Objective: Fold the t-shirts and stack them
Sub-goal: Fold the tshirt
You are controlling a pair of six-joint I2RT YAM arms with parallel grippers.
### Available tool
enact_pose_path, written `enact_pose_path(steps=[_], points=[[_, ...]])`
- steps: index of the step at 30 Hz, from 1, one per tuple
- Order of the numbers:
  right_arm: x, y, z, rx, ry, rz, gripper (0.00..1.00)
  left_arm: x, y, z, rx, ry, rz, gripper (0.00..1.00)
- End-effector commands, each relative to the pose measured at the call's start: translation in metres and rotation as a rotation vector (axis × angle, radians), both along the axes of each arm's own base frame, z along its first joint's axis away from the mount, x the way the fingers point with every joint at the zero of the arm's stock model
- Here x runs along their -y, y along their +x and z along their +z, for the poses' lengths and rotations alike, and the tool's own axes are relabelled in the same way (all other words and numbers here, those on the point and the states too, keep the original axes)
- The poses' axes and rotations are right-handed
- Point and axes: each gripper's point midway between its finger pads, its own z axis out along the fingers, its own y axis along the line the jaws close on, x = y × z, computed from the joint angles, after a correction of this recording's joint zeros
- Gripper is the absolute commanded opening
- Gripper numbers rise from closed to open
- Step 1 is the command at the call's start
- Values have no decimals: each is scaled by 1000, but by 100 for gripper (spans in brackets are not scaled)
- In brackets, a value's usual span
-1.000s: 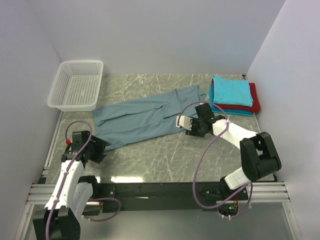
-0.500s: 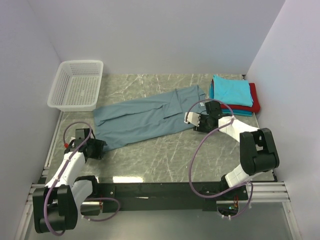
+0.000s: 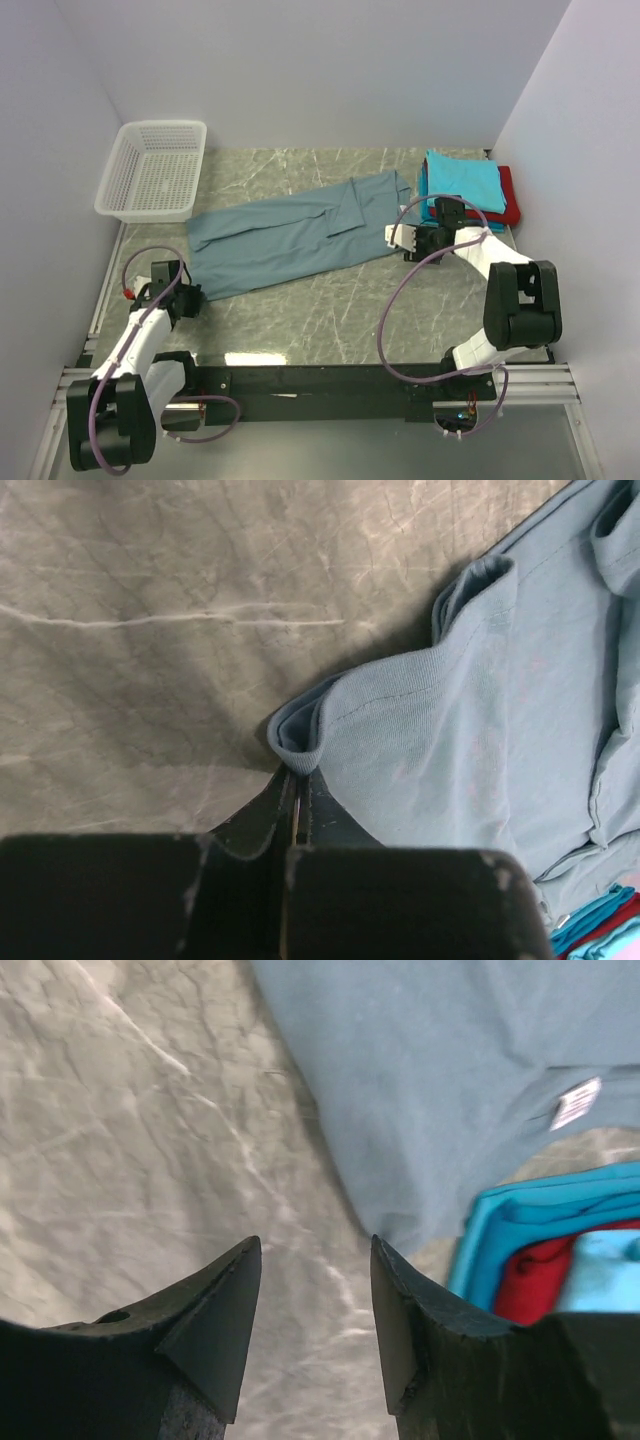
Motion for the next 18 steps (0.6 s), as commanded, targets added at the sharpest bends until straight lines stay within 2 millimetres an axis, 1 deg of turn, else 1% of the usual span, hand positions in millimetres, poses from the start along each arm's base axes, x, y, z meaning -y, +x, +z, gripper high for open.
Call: enact_pose_path(steps=[1, 4, 5, 8, 10, 14, 16, 18], points=[[-8, 14, 23, 48, 7, 134, 55, -11, -6, -2, -7, 57, 24, 0], [-11, 20, 20, 45, 0, 155, 55, -14, -4, 7, 21, 74, 27, 0], [-13, 28, 18, 55, -5, 152, 55, -15, -4, 10, 28, 79, 28, 0], [-10, 36, 11, 26, -21, 132, 54, -16, -5, 13, 27, 89, 25, 0], [-6, 35, 5, 1, -47, 126, 54, -17, -5, 14, 27, 95, 21, 0], [-6, 27, -7, -40, -74, 141, 53, -16, -3, 16, 34, 94, 15, 0], [-6, 26, -11, -46, -85, 144, 53, -17, -2, 17, 37, 96, 17, 0], [-5, 25, -19, -61, -116, 138, 51, -17, -1, 17, 37, 94, 18, 0]])
